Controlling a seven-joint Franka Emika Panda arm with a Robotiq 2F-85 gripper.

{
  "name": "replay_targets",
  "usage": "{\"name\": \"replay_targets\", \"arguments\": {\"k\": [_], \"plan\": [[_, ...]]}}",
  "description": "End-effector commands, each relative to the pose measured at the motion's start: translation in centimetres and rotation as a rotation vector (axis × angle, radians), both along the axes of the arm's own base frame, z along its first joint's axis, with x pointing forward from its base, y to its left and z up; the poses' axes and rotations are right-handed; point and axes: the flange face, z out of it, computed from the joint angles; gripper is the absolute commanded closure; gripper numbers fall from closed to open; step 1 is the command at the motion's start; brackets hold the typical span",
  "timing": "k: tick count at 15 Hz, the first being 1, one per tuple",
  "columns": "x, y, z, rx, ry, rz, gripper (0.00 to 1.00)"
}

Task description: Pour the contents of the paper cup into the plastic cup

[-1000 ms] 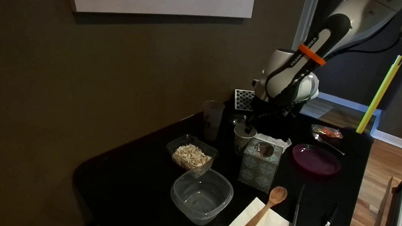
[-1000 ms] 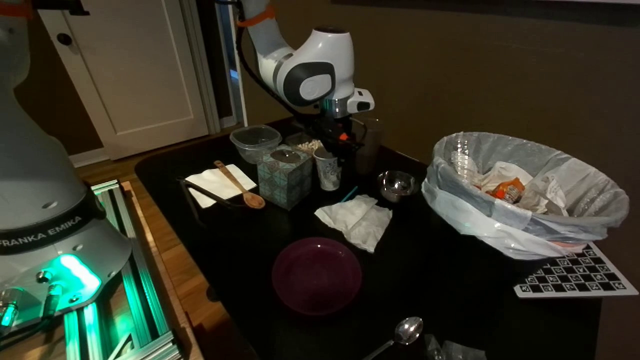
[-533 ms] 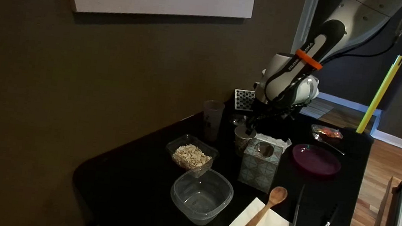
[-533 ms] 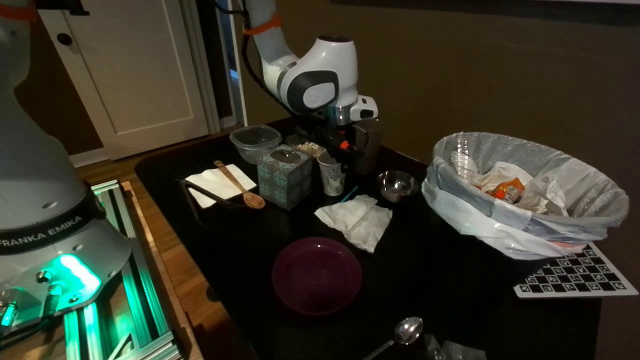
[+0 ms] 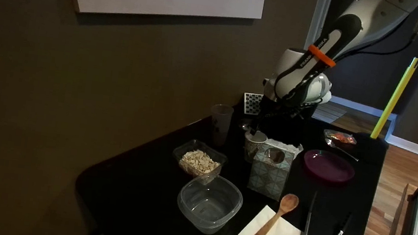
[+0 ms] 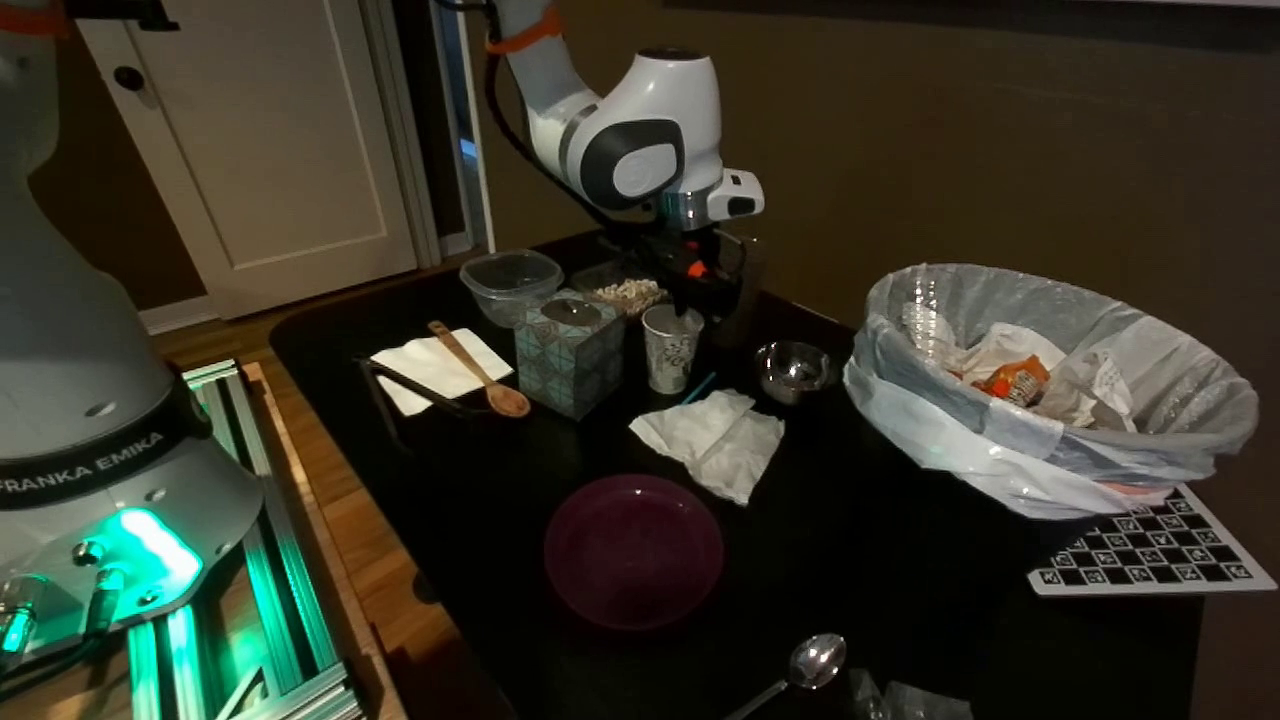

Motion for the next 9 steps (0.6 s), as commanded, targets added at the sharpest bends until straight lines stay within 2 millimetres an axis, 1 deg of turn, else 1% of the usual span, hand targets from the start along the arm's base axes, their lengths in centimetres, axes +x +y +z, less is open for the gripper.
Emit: {"name": "replay_targets", "arguments": {"k": [1,2,5,9], "plan": [[-0.5,0.9,3.8,-0.016,-0.014,0.012,0.05],[-0.5,1.1,4.8,-0.018,-0.021,0.013,0.00],[-0.7,1.9,7.6,-0.003,0.011,0.004,0.00],[-1.4,1.9,10.9,-0.008,0.084,0.003,0.00]]}}
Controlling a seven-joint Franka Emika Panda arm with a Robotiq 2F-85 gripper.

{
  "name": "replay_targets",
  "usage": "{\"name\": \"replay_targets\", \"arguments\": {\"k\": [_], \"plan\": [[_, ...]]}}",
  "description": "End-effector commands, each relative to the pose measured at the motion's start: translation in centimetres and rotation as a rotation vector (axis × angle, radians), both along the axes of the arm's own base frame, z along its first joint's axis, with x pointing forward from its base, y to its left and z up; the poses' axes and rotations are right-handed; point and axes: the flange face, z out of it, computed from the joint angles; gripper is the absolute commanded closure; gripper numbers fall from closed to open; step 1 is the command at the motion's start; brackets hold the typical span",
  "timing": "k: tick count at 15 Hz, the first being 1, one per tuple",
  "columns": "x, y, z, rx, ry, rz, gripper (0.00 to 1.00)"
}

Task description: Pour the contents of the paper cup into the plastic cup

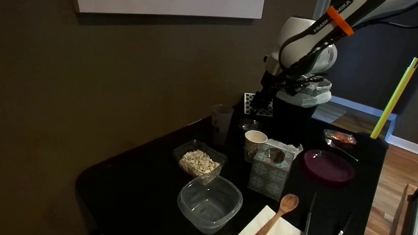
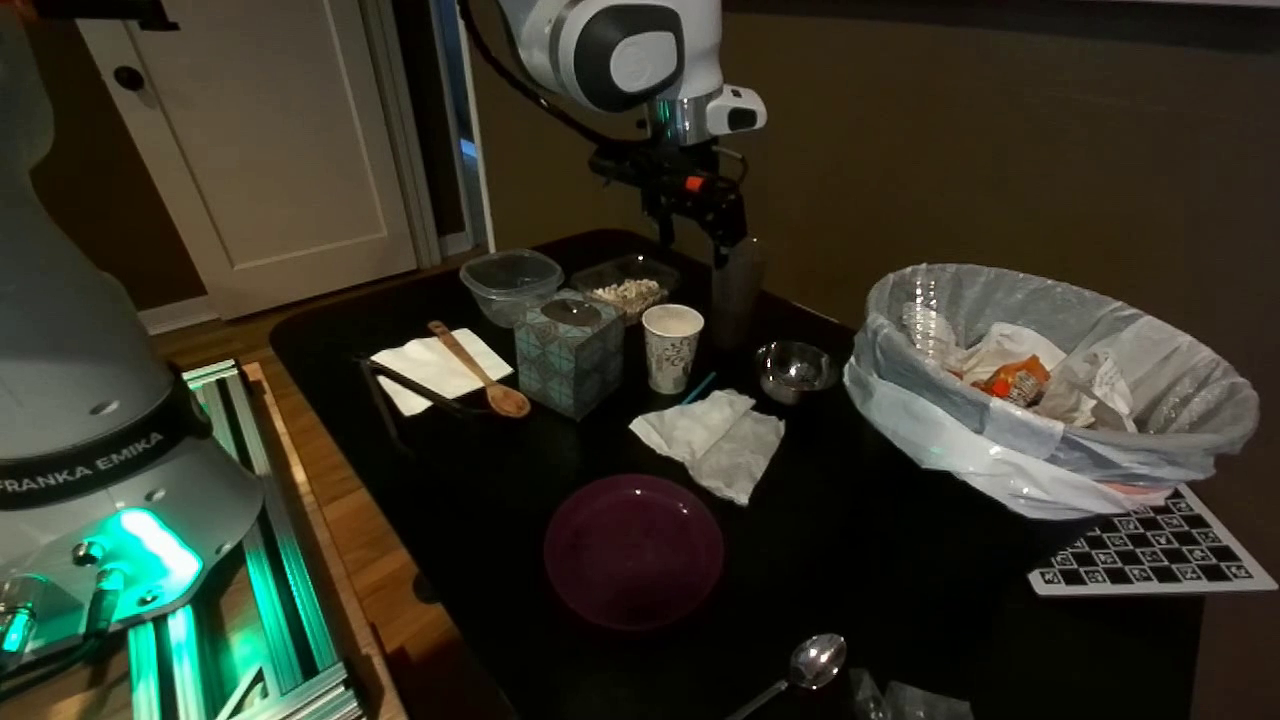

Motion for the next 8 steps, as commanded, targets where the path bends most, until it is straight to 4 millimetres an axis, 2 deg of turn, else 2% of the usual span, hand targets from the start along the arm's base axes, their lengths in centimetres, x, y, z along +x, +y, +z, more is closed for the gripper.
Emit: {"name": "replay_targets", "arguments": {"k": [1,3,4,6,8], "plan": [[-1.6,0.1,2.8,-0.004,0.074,-0.010,0.00],[-2.0,0.0,4.0,-0.012,0.090,-0.002,0.00],[-1.0,0.0,3.0,-0.001,0.068,-0.001,0.00],[-1.2,-0.1,4.1,-0.002,0.071,-0.001,0.00],[-1.3,0.0,4.2,-0.002,0.071,0.000,0.00]]}}
